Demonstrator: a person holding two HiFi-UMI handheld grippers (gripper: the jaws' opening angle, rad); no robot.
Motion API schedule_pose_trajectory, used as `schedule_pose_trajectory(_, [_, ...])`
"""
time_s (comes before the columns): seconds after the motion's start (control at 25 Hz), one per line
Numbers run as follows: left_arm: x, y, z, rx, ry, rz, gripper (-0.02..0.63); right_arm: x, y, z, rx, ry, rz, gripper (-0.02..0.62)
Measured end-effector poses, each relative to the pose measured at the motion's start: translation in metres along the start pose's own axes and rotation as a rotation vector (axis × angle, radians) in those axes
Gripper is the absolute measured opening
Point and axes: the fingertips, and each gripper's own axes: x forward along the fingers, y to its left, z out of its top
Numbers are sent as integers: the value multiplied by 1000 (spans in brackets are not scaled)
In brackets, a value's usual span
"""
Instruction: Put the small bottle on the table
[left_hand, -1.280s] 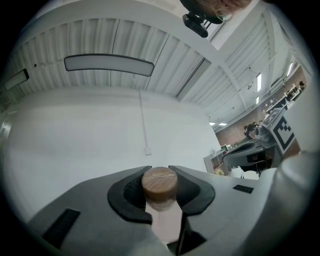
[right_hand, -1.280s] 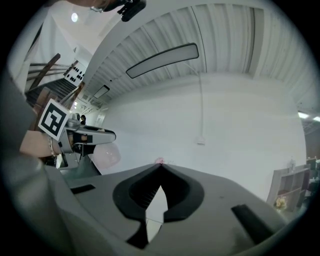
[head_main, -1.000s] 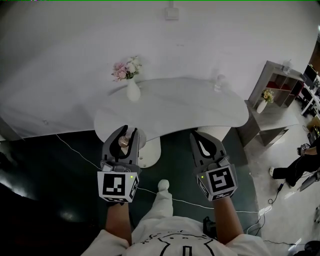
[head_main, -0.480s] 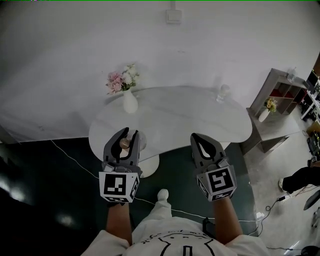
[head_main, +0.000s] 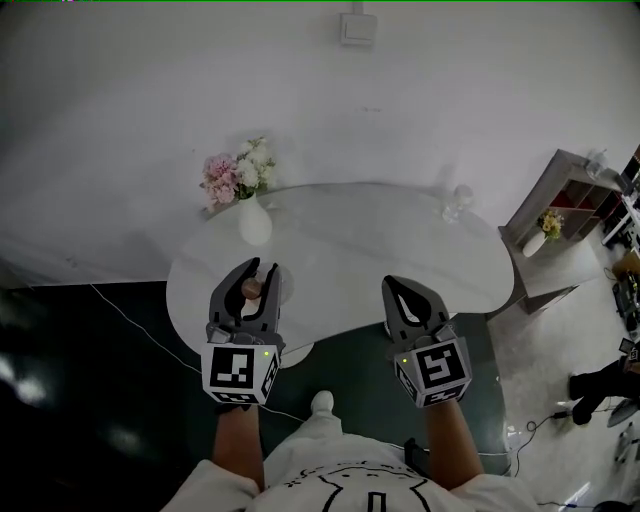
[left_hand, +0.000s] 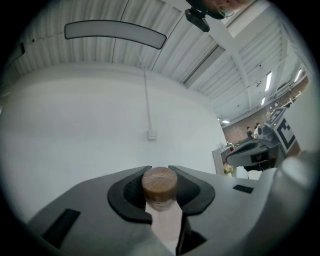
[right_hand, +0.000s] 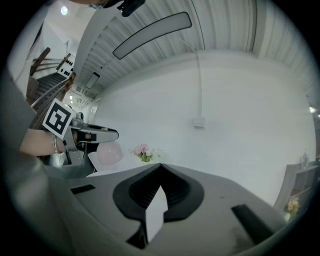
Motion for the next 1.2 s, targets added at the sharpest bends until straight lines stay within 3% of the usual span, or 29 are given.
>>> schedule_pose_trajectory(0.64, [100,45,-60,-5,79,-24,106,120,-30,-32,27,57,23,-6])
schedule_pose_trajectory(1.2, [129,47,-123,-37,186,-53,106,153,-23,-95,102,168,44,-6])
